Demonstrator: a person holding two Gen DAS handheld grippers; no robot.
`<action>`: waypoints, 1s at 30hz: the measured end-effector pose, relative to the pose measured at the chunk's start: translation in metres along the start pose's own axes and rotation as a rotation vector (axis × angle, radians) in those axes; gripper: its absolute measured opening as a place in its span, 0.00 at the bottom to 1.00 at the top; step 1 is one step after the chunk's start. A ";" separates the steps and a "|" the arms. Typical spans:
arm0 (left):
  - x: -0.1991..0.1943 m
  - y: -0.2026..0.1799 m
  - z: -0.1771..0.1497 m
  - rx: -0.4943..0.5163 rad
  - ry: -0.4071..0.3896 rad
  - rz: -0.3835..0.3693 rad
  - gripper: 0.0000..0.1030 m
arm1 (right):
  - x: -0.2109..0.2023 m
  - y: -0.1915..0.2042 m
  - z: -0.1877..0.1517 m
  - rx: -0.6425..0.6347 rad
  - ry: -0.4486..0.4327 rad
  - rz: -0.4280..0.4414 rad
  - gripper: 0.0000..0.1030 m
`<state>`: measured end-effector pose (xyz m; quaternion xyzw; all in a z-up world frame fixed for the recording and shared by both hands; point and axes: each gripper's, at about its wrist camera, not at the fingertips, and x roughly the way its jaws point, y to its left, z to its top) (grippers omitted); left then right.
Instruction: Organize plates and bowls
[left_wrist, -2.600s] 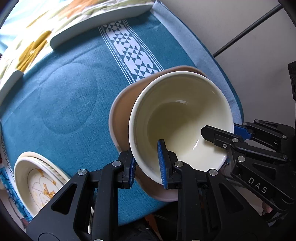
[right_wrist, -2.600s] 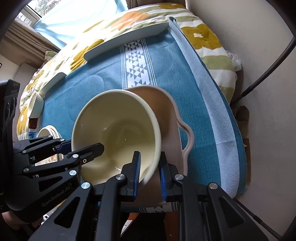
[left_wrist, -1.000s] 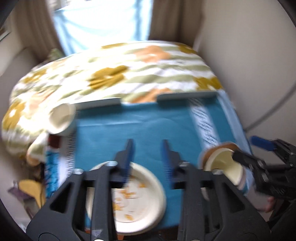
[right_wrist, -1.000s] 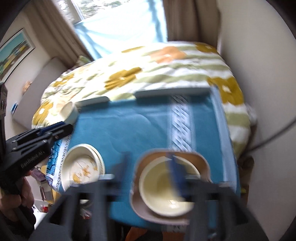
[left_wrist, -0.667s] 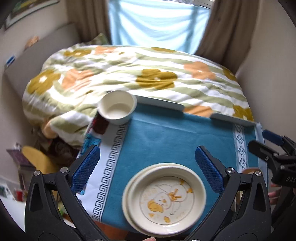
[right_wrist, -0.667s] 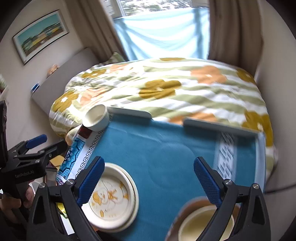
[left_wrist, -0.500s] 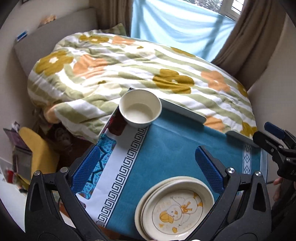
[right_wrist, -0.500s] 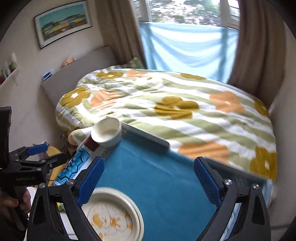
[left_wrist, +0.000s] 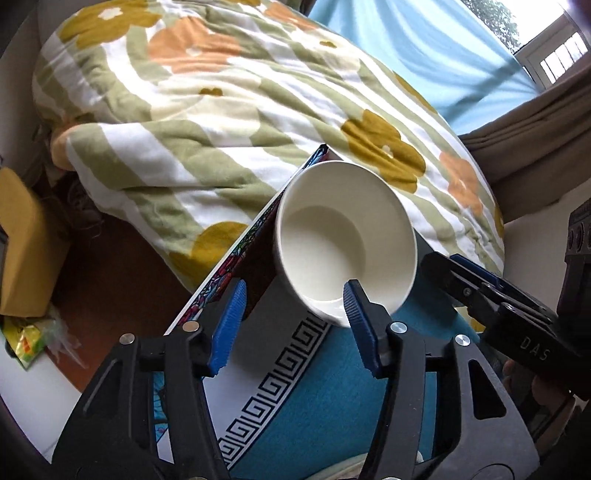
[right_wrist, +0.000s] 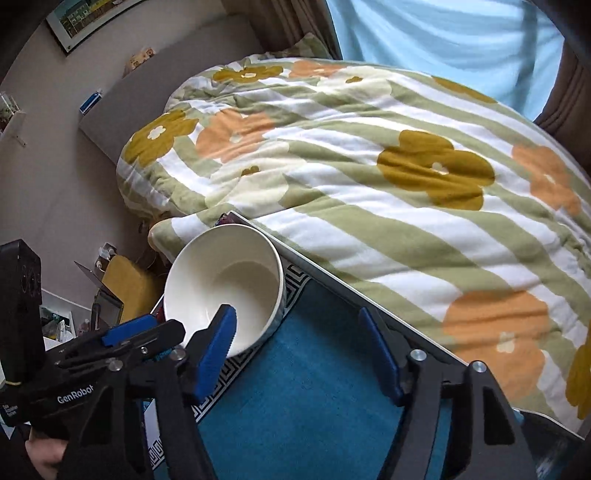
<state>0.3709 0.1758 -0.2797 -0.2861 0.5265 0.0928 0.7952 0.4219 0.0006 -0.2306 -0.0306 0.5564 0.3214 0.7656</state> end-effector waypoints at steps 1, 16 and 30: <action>0.004 0.001 0.002 0.001 0.006 -0.004 0.50 | 0.007 0.000 0.001 0.004 0.013 0.012 0.55; 0.023 -0.006 0.014 0.082 -0.001 0.050 0.22 | 0.034 0.007 -0.001 -0.012 0.057 0.073 0.18; -0.009 -0.039 0.000 0.207 -0.041 0.039 0.22 | -0.009 0.005 -0.023 0.015 -0.033 0.011 0.18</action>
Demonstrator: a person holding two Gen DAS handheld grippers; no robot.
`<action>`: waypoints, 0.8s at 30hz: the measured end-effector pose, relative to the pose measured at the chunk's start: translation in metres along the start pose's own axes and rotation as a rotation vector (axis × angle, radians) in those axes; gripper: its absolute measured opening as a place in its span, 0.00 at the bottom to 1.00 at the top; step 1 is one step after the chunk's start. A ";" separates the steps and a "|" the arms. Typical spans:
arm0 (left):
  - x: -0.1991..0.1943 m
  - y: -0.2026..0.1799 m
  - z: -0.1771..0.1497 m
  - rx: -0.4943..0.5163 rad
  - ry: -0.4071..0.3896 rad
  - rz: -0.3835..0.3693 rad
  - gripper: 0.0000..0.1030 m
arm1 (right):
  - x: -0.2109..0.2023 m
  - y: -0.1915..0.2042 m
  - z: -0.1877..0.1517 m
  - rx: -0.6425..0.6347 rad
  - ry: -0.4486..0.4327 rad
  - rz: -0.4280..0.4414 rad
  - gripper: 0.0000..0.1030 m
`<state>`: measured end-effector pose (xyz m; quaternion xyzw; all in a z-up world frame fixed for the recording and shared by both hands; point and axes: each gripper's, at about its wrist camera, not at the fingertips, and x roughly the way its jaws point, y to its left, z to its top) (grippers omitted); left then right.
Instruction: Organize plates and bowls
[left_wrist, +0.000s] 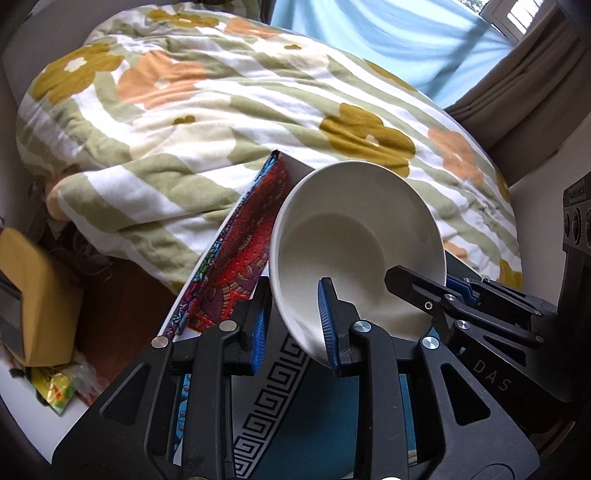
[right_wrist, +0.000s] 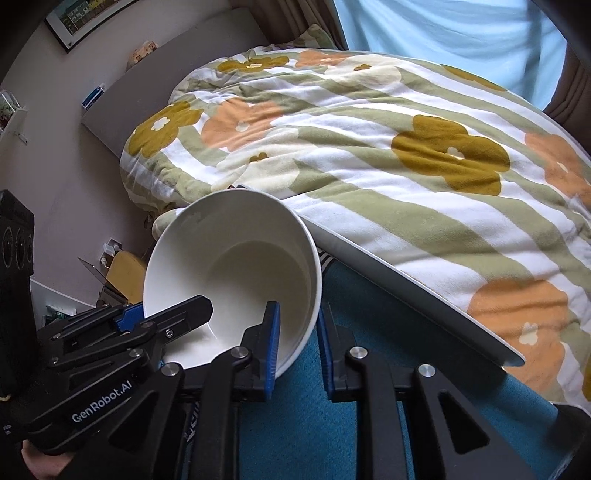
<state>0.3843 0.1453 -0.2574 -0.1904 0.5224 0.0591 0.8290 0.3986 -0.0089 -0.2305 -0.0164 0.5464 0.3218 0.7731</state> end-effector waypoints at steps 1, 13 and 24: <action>-0.005 -0.005 -0.001 0.014 -0.005 -0.007 0.22 | -0.009 -0.002 -0.003 0.012 -0.013 -0.002 0.18; -0.100 -0.104 -0.061 0.167 -0.085 -0.073 0.22 | -0.144 -0.022 -0.077 0.098 -0.169 -0.072 0.18; -0.157 -0.223 -0.172 0.334 -0.080 -0.166 0.22 | -0.261 -0.063 -0.195 0.186 -0.265 -0.203 0.18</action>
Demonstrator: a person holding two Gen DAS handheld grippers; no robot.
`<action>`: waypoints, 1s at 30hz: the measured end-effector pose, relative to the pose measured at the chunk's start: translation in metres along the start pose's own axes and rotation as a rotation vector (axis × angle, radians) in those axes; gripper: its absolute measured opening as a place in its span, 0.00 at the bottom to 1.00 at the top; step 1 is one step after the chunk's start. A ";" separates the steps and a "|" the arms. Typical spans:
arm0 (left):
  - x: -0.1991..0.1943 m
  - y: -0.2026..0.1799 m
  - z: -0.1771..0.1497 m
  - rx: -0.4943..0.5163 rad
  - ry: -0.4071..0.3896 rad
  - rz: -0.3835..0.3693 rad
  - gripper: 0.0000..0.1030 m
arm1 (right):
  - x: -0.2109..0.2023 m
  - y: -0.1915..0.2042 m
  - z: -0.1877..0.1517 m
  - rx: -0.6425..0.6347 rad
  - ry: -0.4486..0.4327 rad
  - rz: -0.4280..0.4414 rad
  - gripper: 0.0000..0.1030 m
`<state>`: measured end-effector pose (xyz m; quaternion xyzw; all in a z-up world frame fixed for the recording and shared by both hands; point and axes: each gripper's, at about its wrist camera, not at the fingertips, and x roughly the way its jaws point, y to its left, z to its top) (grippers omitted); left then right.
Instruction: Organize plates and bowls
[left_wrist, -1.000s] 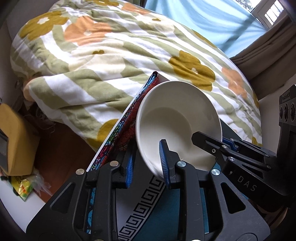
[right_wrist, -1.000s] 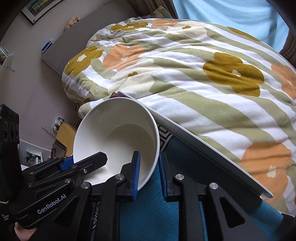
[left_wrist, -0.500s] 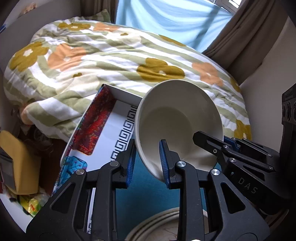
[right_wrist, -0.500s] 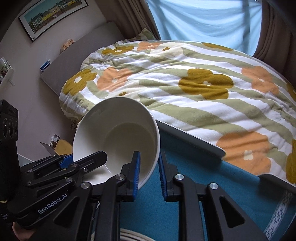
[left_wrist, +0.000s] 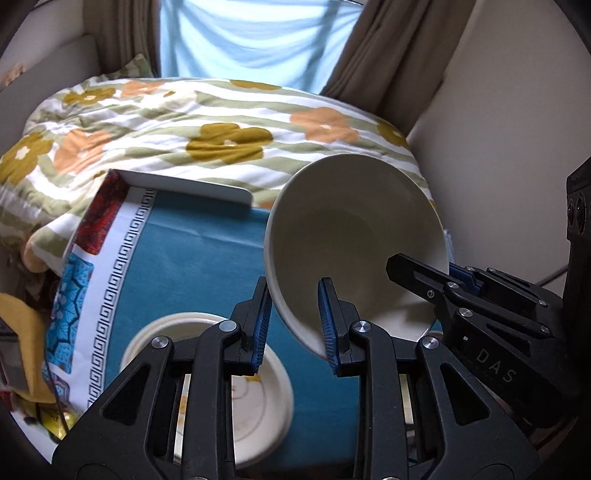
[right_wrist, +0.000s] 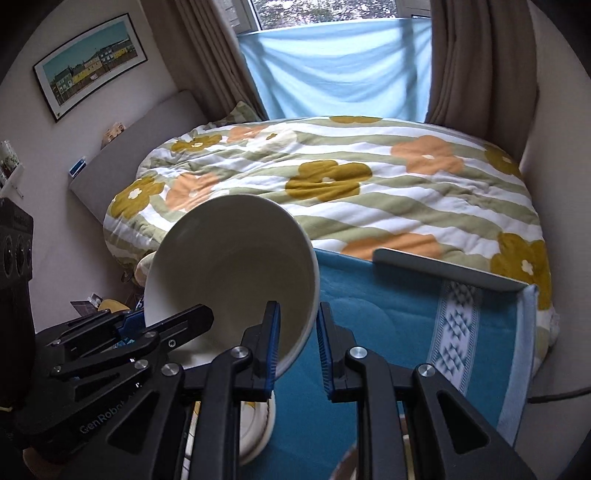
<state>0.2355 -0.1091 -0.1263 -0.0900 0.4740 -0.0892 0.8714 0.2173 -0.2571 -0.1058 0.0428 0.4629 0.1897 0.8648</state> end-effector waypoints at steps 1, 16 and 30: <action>0.000 -0.013 -0.005 0.017 0.005 -0.011 0.22 | -0.009 -0.009 -0.007 0.016 -0.005 -0.013 0.18; 0.039 -0.136 -0.077 0.229 0.244 -0.154 0.22 | -0.069 -0.089 -0.099 0.252 0.011 -0.167 0.18; 0.077 -0.146 -0.120 0.368 0.367 -0.056 0.22 | -0.037 -0.108 -0.151 0.342 0.125 -0.159 0.18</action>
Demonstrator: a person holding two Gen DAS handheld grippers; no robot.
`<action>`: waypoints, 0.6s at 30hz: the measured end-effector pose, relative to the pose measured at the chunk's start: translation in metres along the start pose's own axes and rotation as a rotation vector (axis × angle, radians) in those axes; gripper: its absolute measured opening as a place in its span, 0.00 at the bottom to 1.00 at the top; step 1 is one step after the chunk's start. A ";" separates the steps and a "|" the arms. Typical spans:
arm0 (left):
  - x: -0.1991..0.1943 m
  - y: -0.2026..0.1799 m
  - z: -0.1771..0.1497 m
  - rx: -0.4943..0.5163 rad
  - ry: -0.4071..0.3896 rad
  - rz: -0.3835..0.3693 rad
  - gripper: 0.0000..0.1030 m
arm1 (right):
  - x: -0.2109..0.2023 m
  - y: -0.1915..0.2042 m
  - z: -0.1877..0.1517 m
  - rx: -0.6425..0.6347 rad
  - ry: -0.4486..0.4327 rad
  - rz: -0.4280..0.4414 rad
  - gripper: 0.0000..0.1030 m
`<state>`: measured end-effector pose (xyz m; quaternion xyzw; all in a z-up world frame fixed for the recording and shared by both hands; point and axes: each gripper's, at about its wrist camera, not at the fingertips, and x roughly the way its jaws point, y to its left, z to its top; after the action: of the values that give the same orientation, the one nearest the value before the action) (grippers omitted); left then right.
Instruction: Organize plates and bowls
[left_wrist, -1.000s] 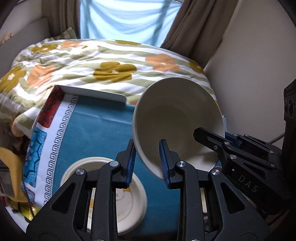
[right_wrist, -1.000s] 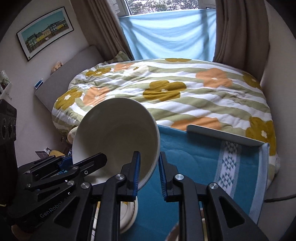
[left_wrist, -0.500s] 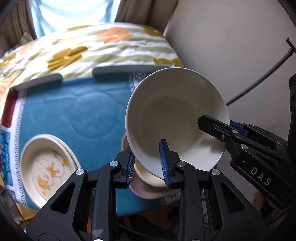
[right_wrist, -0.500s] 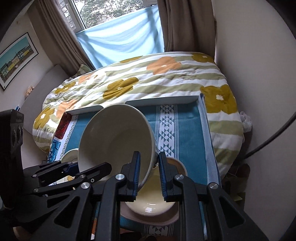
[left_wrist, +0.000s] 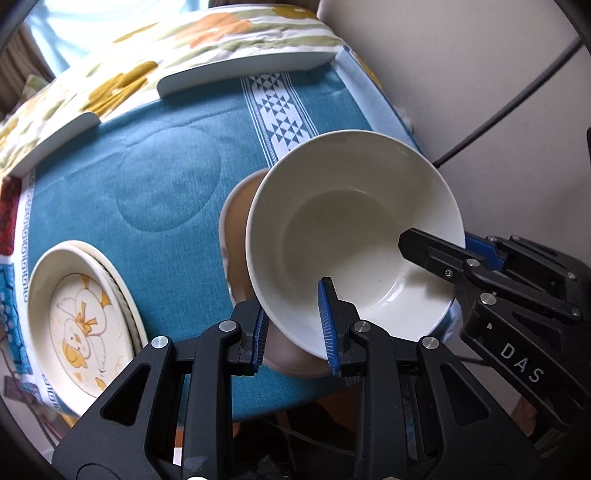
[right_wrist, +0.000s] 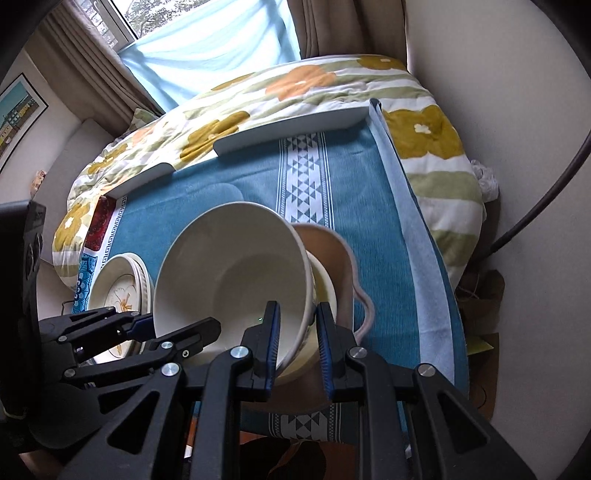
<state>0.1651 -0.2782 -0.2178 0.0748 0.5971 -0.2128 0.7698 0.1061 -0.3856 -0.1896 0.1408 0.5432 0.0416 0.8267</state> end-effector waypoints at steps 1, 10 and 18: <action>0.002 0.004 0.001 0.008 0.005 0.007 0.22 | 0.001 -0.001 0.000 0.002 0.002 0.000 0.18; 0.009 -0.005 0.005 0.084 0.007 0.109 0.22 | 0.009 -0.006 -0.005 0.029 0.029 0.005 0.17; 0.013 -0.008 0.006 0.131 0.011 0.180 0.22 | 0.013 -0.007 -0.006 0.027 0.035 -0.006 0.18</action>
<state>0.1694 -0.2910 -0.2273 0.1792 0.5770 -0.1810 0.7760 0.1056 -0.3887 -0.2054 0.1496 0.5583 0.0341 0.8153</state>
